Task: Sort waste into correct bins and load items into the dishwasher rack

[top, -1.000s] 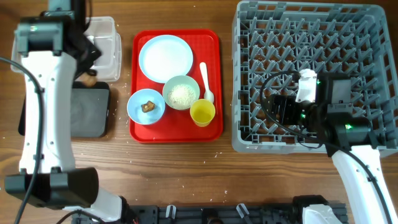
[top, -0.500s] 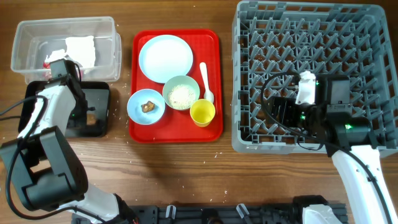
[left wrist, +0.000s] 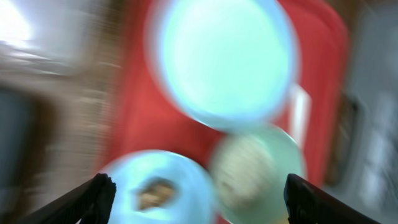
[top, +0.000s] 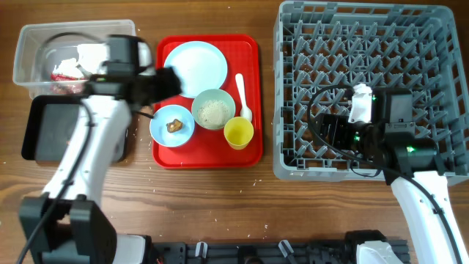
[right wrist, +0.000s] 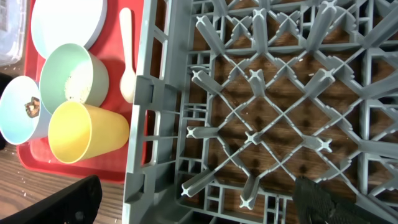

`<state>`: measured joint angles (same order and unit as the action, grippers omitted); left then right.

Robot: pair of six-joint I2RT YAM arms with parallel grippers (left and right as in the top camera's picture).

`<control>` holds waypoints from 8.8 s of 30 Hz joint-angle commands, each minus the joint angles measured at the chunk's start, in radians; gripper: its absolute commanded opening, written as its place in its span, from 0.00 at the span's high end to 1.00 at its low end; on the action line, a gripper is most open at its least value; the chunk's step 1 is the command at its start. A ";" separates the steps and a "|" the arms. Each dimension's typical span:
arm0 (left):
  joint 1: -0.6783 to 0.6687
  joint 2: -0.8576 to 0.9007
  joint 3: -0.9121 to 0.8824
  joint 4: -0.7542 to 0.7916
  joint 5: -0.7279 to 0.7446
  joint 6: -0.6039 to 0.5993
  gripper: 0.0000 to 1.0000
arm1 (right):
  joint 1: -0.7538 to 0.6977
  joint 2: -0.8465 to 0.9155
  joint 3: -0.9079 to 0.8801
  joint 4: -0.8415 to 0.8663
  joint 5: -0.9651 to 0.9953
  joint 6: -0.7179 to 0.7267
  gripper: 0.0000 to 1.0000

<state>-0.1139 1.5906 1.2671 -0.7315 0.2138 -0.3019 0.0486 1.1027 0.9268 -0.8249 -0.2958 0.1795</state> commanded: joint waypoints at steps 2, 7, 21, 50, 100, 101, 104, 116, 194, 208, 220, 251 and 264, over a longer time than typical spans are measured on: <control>-0.251 0.089 0.004 0.047 0.144 0.163 0.14 | -0.002 0.006 0.021 0.005 -0.017 0.007 0.00; -0.385 0.174 0.004 0.010 -0.007 0.167 0.18 | -0.002 0.006 0.021 0.003 -0.018 0.008 0.00; -0.387 0.221 0.003 -0.037 -0.005 0.151 0.96 | -0.002 0.006 0.021 0.000 -0.018 0.008 0.00; -0.063 0.080 0.110 -0.088 1.287 -0.002 0.96 | 0.170 0.248 0.020 1.091 -0.985 0.164 0.01; -0.094 0.080 0.110 -0.069 -0.029 -0.001 0.74 | 0.128 0.315 0.328 -0.506 0.169 0.178 0.67; -0.094 0.080 0.110 -0.069 -0.029 -0.001 0.74 | 0.128 0.340 0.328 -0.512 0.173 0.175 0.67; -0.094 0.080 0.109 -0.069 -0.029 0.001 0.74 | 0.128 0.422 0.328 -0.502 0.192 0.162 0.67; -0.094 0.080 0.107 -0.069 -0.029 0.002 0.72 | 0.128 0.496 0.328 -0.454 0.191 0.157 0.03; 0.892 0.380 0.104 -0.254 1.363 0.194 0.96 | 0.128 0.472 0.702 -0.414 0.195 0.006 0.00; 0.641 0.063 0.104 -0.344 0.812 0.156 0.96 | 0.128 0.472 0.702 -0.425 0.195 -0.022 0.01; -0.087 0.014 0.068 -0.350 -0.137 -0.056 0.96 | 0.128 0.472 0.702 -0.429 0.194 -0.022 0.01; -0.117 -0.110 0.051 -0.186 -0.177 -0.280 0.27 | 0.361 0.561 0.700 -0.285 -0.057 0.109 0.10; 0.106 -0.115 0.046 -0.220 -0.245 -0.200 0.27 | 0.808 0.951 0.698 -0.090 0.296 0.502 0.52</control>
<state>-0.0109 1.4780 1.3064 -0.9497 0.0246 -0.5243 0.8532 1.9911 1.6127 -0.9558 -0.0658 0.6342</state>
